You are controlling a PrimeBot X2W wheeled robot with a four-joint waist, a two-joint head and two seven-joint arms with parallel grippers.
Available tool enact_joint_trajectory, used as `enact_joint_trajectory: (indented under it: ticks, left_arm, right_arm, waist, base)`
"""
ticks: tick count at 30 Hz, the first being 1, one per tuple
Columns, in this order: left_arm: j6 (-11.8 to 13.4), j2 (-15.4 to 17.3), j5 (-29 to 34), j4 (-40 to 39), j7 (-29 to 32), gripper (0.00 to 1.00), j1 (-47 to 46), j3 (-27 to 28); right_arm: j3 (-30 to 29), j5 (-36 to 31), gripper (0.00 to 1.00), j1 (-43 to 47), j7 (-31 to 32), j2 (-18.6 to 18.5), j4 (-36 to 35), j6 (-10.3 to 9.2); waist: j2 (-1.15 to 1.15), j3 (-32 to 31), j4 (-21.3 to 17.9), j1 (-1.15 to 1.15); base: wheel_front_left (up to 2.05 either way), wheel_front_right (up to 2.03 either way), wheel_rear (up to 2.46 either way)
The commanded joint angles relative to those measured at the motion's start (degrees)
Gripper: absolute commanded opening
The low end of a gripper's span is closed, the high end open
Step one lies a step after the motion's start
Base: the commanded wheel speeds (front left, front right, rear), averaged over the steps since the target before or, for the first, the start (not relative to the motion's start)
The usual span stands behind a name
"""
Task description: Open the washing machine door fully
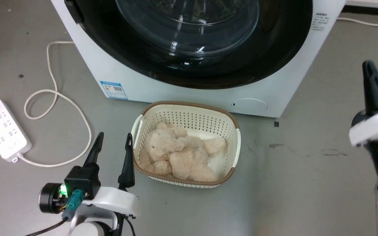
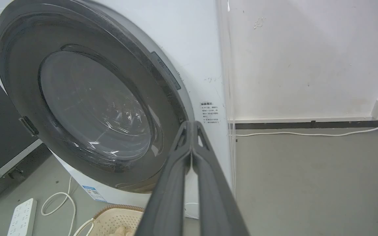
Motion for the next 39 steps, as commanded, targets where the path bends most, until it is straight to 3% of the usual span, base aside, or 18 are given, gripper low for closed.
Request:
enact_joint_trajectory:
  ticks: [1, 16, 26, 39]
  left_arm:
    - [0.27, 0.00, -0.77, -0.43, -0.63, 1.00, -1.17, -0.17]
    - [1.21, -0.01, -2.84, -1.31, -2.43, 1.00, -3.53, -1.22]
    - [1.71, -0.01, -4.09, -1.52, -3.62, 1.00, -4.83, -1.86]
    - [2.64, -0.02, -6.03, -1.95, -5.18, 1.00, -6.31, -3.10]
  right_arm:
    - [-0.99, 1.70, 0.00, -3.32, 1.08, 0.00, 1.27, -0.01]
    - [-8.29, 7.28, 0.00, -20.38, 10.77, 0.75, 11.85, -0.02]
    - [-15.11, 11.31, 0.00, -30.87, 20.72, 1.51, 20.74, -0.02]
    - [-23.59, 11.34, 0.00, -43.98, 31.17, 1.46, 29.80, -0.03]
  waist:
    - [0.00, 0.75, 0.42, 0.00]
    - [0.00, 6.08, 3.01, -0.01]
    - [0.00, 8.80, 4.79, -0.01]
    - [0.00, 12.11, 7.39, -0.01]
  base:
    - [0.00, 0.00, 0.00]
    - [0.00, 0.00, 0.00]
    - [0.00, 0.00, 0.00]
    - [0.00, 0.00, 0.00]
